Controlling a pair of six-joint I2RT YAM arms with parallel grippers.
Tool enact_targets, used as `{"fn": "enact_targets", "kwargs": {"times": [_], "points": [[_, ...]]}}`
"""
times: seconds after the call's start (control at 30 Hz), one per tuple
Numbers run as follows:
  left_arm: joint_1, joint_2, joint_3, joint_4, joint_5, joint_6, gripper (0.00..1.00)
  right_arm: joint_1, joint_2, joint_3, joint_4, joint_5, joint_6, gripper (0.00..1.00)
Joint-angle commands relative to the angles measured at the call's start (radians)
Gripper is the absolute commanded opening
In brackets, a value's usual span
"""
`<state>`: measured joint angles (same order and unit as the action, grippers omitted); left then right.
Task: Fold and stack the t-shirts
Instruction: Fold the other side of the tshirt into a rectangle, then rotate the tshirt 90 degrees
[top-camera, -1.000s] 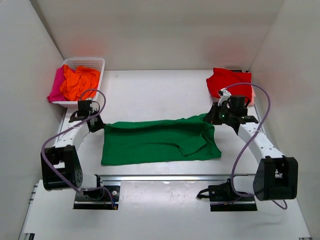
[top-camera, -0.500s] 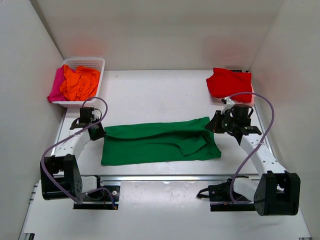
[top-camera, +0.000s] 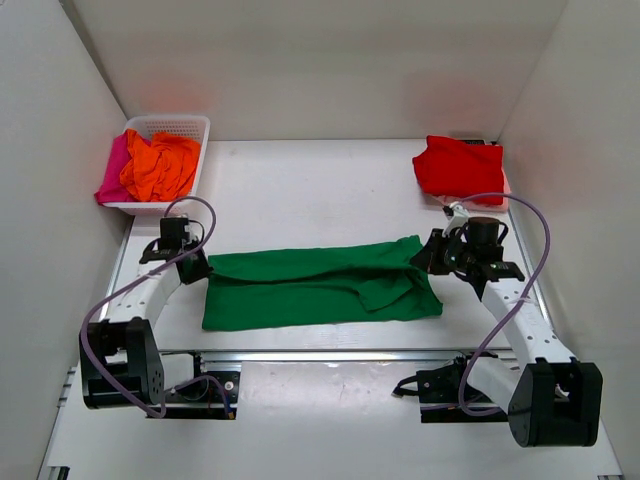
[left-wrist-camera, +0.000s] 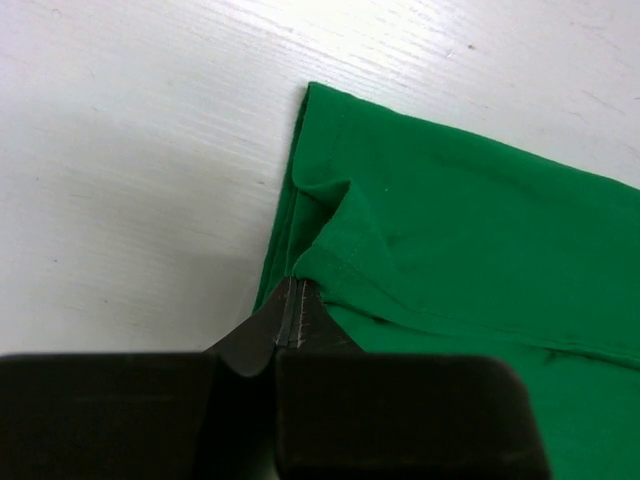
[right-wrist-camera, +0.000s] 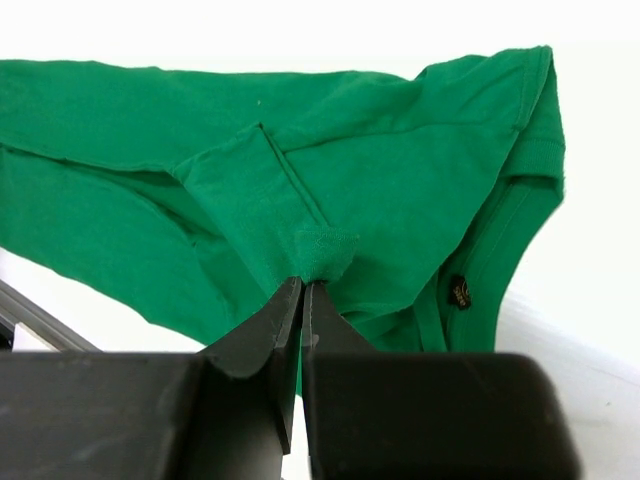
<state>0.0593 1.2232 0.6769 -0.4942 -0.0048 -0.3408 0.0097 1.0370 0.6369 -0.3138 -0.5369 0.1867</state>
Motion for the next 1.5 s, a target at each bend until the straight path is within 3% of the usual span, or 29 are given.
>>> {"fn": "enact_targets", "kwargs": {"times": [0.0,0.13,0.17,0.3,0.53,0.57,0.6,0.7,0.77,0.93,1.1,1.27,1.4,1.47], "points": [[-0.003,0.019,-0.01,-0.014,-0.029,-0.004,0.0,-0.008,-0.038,-0.029,0.004,-0.006,-0.01,0.0],[0.008,0.053,0.001,-0.014,-0.03,-0.015,0.03,-0.007,-0.068,-0.071,-0.01,0.014,-0.009,0.0],[0.01,0.058,0.009,-0.009,-0.034,-0.02,0.06,-0.002,-0.078,-0.077,-0.016,0.014,0.0,0.0],[0.019,0.078,0.068,-0.003,-0.018,-0.024,0.39,0.009,-0.106,-0.109,-0.054,0.054,0.013,0.0],[-0.009,0.052,0.223,-0.06,0.077,-0.066,0.55,0.082,-0.102,-0.12,-0.101,0.092,0.075,0.0],[-0.016,0.039,0.233,-0.057,0.104,-0.079,0.57,0.076,-0.1,-0.108,-0.117,0.088,0.094,0.05],[-0.035,0.035,0.249,-0.063,0.114,-0.086,0.57,0.072,-0.08,-0.106,-0.134,0.087,0.099,0.1],[-0.113,0.041,0.28,-0.079,0.132,-0.095,0.58,0.098,-0.06,-0.017,-0.221,0.182,0.099,0.43],[-0.159,0.05,0.27,-0.07,0.129,-0.096,0.56,0.105,-0.092,0.006,-0.231,0.245,0.1,0.48],[-0.255,0.152,0.19,-0.009,0.129,-0.107,0.53,0.056,-0.046,0.02,-0.153,0.171,0.105,0.46],[-0.317,0.268,0.141,0.028,0.118,-0.118,0.51,0.162,0.107,0.003,-0.068,0.212,0.163,0.43],[-0.387,0.338,0.138,0.011,0.072,-0.133,0.49,0.185,0.283,0.006,-0.042,0.252,0.198,0.43],[-0.43,0.404,0.167,-0.026,0.106,-0.164,0.48,0.151,0.53,0.179,-0.028,0.236,0.165,0.43],[-0.456,0.427,0.181,-0.052,0.115,-0.168,0.48,0.145,0.674,0.391,-0.062,0.226,0.116,0.42]]}}
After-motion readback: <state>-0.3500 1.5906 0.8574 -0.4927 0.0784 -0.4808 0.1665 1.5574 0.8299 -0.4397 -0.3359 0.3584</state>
